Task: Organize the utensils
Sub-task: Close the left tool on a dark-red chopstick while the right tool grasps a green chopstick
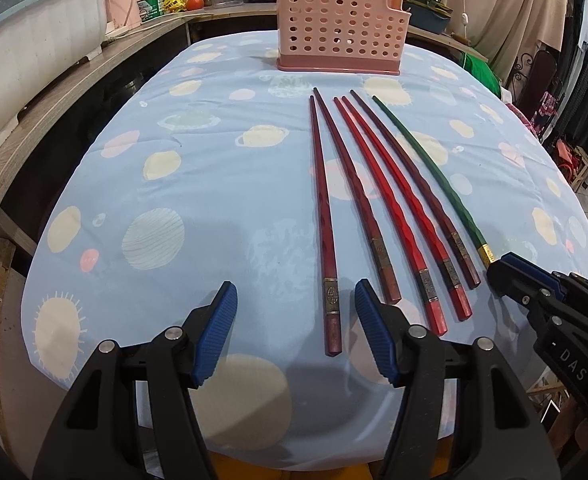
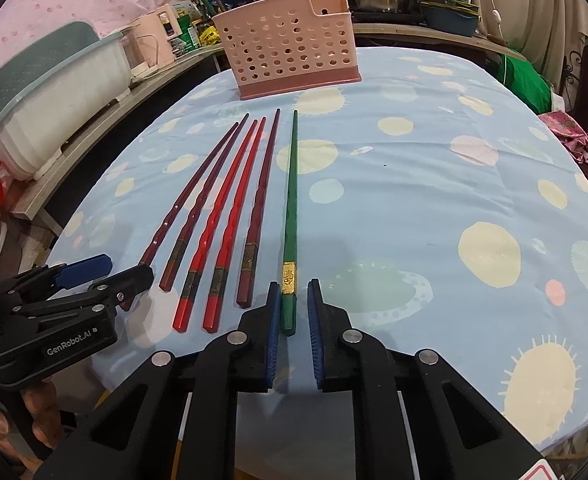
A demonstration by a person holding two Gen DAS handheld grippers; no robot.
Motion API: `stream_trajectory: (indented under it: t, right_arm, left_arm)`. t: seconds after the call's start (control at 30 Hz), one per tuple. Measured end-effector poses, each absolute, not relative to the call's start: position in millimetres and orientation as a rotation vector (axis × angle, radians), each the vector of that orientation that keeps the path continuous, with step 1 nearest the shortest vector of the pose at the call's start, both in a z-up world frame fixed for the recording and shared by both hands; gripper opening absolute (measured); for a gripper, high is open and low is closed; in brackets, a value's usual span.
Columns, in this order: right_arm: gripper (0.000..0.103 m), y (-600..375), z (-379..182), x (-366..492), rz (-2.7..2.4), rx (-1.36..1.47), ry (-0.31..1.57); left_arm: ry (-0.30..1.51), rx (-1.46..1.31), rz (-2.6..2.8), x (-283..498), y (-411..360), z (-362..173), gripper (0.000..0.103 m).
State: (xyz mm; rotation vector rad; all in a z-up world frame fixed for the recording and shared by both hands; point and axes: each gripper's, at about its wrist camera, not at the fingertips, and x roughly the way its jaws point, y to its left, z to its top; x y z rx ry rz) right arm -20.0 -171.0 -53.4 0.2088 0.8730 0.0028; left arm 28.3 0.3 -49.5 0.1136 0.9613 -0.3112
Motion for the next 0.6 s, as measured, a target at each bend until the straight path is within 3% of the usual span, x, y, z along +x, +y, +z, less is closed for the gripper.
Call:
stream_trajectory:
  t: [0.2,0.37,0.6]
  right_arm:
    - [0.007,-173.2,-54.1,-20.9,-0.002,0.215,0.873]
    - [0.007,-173.4,-54.3,-20.8,0.000,0.219,0.872]
    - [0.007,-174.0,-53.7,-23.1,0.000,0.227,0.872]
  left_arm:
    - [0.959,0.114,-0.309,27.8,2.1,-48.5,0.040]
    - [0.963,0.131,-0.322,27.0,1.4,-46.8,0.013]
    - [0.968,0.122,-0.346,25.5,0.9,-46.1,0.007]
